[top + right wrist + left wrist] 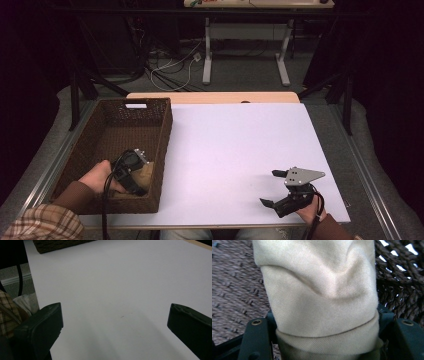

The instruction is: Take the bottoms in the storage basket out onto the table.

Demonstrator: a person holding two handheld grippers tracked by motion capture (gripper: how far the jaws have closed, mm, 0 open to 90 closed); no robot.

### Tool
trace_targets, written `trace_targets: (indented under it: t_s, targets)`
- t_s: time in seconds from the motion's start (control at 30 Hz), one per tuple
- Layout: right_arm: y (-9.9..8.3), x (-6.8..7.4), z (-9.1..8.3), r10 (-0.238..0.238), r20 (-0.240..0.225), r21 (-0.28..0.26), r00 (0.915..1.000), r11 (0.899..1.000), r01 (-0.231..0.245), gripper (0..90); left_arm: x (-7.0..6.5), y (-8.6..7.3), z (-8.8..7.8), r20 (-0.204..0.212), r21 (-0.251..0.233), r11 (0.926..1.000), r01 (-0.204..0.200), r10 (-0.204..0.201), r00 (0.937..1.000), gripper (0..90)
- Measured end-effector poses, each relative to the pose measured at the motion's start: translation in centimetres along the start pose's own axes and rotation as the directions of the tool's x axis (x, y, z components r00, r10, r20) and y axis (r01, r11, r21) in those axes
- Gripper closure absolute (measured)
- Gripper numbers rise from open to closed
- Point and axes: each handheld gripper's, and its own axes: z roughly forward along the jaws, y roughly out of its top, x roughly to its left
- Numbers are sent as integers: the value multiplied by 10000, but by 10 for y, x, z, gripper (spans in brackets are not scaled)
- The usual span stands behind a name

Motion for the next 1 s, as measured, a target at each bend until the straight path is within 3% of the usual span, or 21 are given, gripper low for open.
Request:
trace_targets:
  t_s: [0.23, 0.5, 1.0]
  targets:
    - [0, -1, 0, 8, 10, 12, 10000, 10000, -8, 0, 5, -8, -12, -480, -632, 9976, 279, -310, 9984, 328]
    - [0, -1, 1, -24, 29, 33, 10000, 10000, 24, 0, 9, -16, -24, -895, -1231, 9919, 318, -430, 9951, 328]
    - [0, -1, 0, -28, 22, -23, 10000, 10000, 28, 0, 19, -22, -43, -1515, -2008, 9795, -169, -140, 9884, 327]
